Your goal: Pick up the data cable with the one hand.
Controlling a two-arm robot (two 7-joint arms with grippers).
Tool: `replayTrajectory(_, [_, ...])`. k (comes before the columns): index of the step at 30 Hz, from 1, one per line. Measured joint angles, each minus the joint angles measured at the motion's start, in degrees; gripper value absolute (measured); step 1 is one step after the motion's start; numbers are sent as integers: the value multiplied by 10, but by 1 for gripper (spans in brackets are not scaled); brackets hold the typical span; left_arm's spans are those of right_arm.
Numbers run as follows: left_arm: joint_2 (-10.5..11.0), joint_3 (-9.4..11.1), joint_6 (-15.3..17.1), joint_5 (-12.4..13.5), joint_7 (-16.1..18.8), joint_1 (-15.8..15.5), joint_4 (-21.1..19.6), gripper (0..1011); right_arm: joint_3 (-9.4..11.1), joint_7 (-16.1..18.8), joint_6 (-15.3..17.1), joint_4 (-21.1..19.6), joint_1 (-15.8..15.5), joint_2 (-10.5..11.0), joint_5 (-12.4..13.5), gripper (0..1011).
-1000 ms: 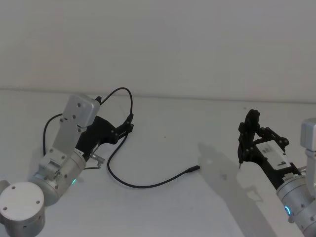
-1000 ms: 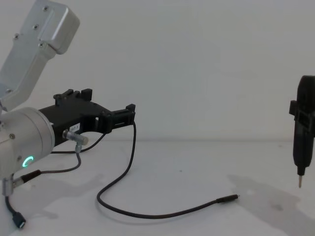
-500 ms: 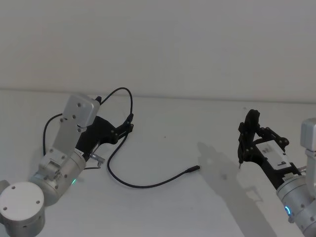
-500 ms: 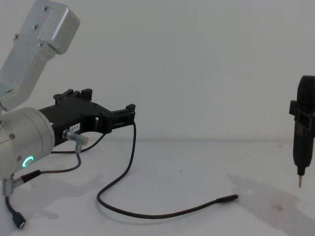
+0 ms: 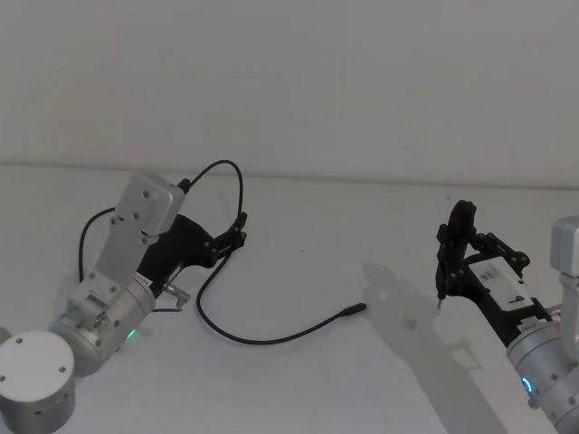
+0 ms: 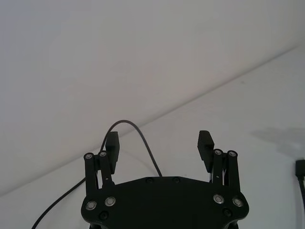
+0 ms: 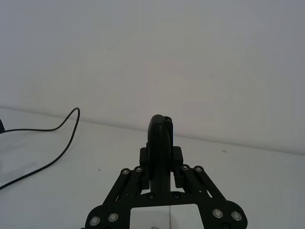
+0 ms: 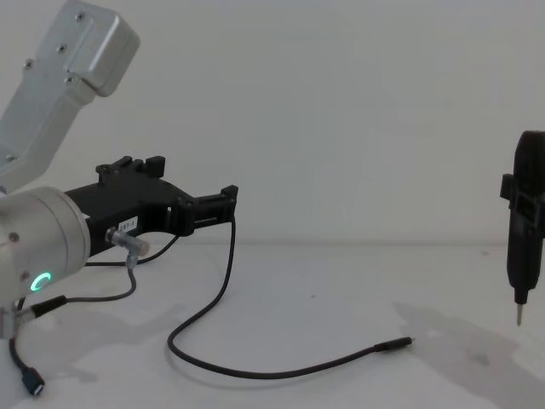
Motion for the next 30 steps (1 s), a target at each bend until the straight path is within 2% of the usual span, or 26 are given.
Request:
replayTrajectory(9, [28, 6, -1, -8, -60, -11, 0, 1001, 0, 0, 0, 0, 0, 0, 0, 268])
replayTrajectory(12, [43, 9, -1, -12, -92, -18, 0, 1001, 0, 0, 0, 0, 0, 0, 0, 268])
replayTrajectory(13, [43, 9, -1, -12, -92, -18, 0, 1001, 0, 0, 0, 0, 0, 0, 0, 268])
replayTrajectory(15, [56, 13, 1, -15, -121, -26, 1, 1001, 0, 0, 0, 0, 0, 0, 0, 268])
replayTrajectory(16, [56, 13, 1, -15, -121, -26, 1, 1001, 0, 0, 0, 0, 0, 0, 0, 268])
replayTrajectory(21, [77, 20, 7, -20, -174, -43, 5, 1001, 0, 0, 0, 0, 0, 0, 0, 268])
replayTrajectory(25, [95, 29, 22, -24, -227, -62, 9, 1001, 0, 0, 0, 0, 0, 0, 0, 268])
replayTrajectory(26, [95, 29, 22, -24, -227, -62, 9, 1001, 0, 0, 0, 0, 0, 0, 0, 268])
replayTrajectory(30, [110, 42, 48, -26, -271, -84, 11, 1001, 0, 0, 0, 0, 0, 0, 0, 268])
